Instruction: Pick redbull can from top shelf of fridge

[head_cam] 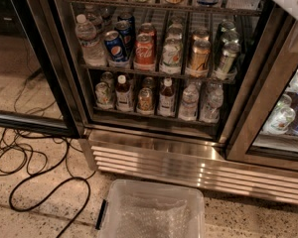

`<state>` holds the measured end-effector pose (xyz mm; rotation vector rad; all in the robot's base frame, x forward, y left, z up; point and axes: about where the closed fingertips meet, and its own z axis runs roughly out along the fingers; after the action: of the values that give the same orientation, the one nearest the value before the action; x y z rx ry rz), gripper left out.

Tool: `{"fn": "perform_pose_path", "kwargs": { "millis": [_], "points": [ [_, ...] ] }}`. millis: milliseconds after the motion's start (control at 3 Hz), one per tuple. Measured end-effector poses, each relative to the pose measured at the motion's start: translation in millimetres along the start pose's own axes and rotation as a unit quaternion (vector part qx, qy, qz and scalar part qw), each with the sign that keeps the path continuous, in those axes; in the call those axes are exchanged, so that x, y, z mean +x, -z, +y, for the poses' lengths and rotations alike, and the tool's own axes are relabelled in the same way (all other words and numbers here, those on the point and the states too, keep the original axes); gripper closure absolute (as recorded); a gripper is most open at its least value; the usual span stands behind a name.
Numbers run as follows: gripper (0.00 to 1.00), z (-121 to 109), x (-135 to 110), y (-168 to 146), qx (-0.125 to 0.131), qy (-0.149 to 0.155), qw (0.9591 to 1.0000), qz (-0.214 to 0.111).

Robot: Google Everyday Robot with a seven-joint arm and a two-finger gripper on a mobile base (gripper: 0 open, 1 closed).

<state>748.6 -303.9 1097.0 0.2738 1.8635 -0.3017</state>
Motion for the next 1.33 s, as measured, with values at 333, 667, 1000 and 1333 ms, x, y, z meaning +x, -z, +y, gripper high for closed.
{"fn": "perform_pose_path", "kwargs": {
  "millis": [333, 667, 1000, 1333],
  "points": [
    [1.00, 0.3, -1.4, 9.0, -0.011, -0.006, 0.9998, 0.012],
    [1.00, 0.2, -1.4, 9.0, -0.011, -0.006, 0.9998, 0.012],
    [1.00, 0.5, -1.6, 13.9, -0.012, -0.009, 0.9998, 0.015],
    [1.00, -13.0, 3.4, 40.2, -0.008, -0.019, 0.9993, 0.030]
  ]
}}
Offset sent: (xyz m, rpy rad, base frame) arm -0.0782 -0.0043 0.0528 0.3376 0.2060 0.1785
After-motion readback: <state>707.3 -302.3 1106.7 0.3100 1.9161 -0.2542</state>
